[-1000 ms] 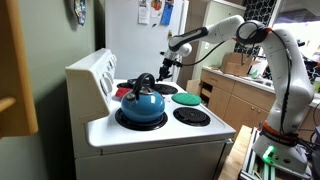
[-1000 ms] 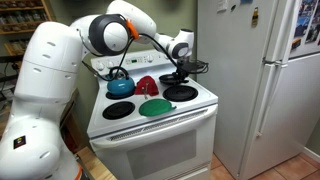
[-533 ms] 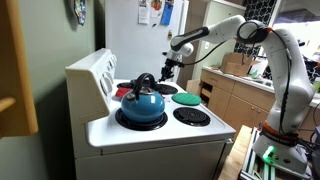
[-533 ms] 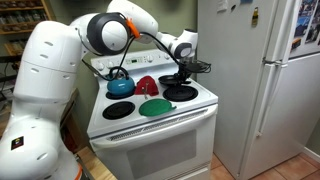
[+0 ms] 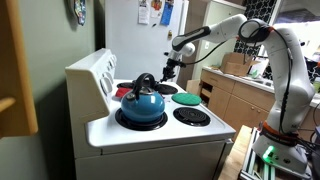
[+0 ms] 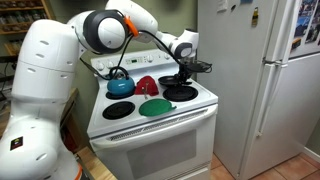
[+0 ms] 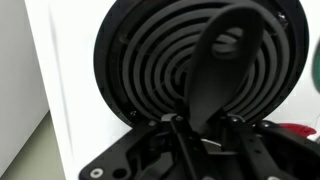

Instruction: Move the pan to to the front big plate on the stove and then put the green towel on the pan

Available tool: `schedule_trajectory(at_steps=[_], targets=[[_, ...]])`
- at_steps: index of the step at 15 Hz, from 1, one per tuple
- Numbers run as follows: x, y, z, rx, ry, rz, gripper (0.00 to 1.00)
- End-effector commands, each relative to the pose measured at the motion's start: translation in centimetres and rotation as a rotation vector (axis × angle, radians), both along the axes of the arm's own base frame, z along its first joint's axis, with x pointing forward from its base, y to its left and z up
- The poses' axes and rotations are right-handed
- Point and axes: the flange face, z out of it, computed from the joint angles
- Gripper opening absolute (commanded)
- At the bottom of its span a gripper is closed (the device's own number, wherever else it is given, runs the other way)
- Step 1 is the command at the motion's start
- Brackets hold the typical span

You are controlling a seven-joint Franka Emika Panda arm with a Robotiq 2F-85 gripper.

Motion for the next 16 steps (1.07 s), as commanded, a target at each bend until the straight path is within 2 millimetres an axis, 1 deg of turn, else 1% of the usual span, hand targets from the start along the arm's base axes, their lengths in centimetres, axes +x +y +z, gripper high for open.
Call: schedule_trajectory(at_steps=[1,2,3,4,8,16], targets=[[0.0,0.0,0.1,0.000,0.001,0.000,0.27],[0.0,0.0,0.1,0.000,0.001,0.000,0.27],[0.0,0.0,0.1,0.000,0.001,0.000,0.07],[-0.3,-0.8,0.3,-0.016,-0.004,0.008,0.07],[-1.0,-2.5,0.8,-0.026,-0.005,0.013,0.07],[-3.5,-6.3,0.2,-0.070,0.024,0.065,0.07]])
